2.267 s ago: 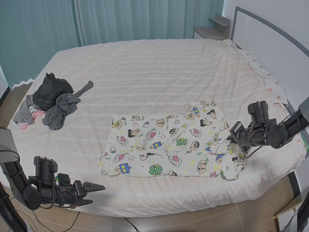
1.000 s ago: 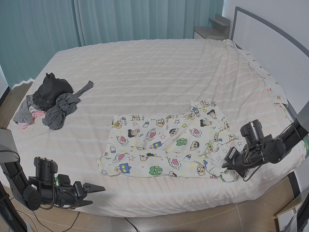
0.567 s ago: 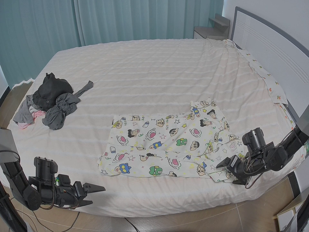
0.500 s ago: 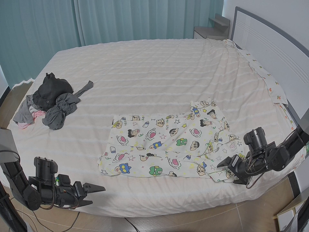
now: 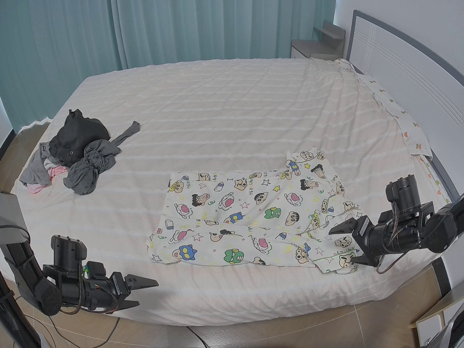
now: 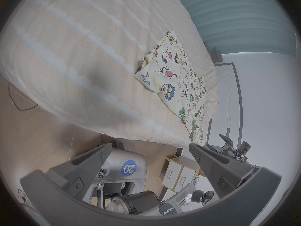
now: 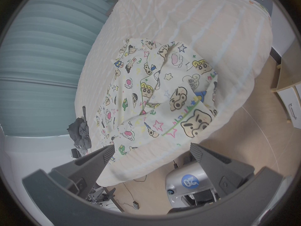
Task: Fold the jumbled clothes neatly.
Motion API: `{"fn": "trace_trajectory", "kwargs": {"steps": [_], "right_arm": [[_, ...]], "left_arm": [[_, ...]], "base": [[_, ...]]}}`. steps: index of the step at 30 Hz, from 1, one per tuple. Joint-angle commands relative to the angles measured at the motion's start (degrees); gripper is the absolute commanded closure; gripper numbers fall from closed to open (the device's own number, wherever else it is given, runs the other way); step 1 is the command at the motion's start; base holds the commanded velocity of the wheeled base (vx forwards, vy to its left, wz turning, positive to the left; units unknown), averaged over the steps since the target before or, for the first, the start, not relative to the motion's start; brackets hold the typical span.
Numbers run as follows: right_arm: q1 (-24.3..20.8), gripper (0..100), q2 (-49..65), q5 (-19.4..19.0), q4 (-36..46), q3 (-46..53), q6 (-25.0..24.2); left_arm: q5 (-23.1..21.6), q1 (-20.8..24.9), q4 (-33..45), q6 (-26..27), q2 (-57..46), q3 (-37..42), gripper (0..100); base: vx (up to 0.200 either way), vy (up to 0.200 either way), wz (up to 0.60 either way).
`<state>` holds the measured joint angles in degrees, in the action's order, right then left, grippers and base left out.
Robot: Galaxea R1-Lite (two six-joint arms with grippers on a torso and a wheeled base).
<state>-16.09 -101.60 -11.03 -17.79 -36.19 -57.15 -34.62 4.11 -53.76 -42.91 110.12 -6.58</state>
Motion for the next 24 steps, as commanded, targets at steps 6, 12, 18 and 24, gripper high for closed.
{"fn": "trace_trajectory", "kwargs": {"steps": [6, 12, 18, 24], "right_arm": [[2.6, 0, -14.7, 0.5, -13.2, 1.3, 0.3], [5.1, 0, -17.8, 0.6, -15.5, 2.1, 0.5], [6.1, 0, -17.0, 0.7, -15.5, 2.2, 0.5], [5.2, 0, -11.3, 0.7, -15.3, 3.1, 0.5]], "left_arm": [[0.0, 0.0, 0.0, 0.0, 0.1, 0.0, 0], [0.0, 0.0, 0.0, -0.1, 0.1, 0.0, 0], [0.0, 0.0, 0.0, 0.0, 0.2, 0.0, 0], [0.0, 0.0, 0.0, 0.0, 0.1, 0.0, 0]], "base": [[0.000, 0.000, 0.00], [0.000, 0.000, 0.00], [0.000, 0.000, 0.00], [0.000, 0.000, 0.00]]}}
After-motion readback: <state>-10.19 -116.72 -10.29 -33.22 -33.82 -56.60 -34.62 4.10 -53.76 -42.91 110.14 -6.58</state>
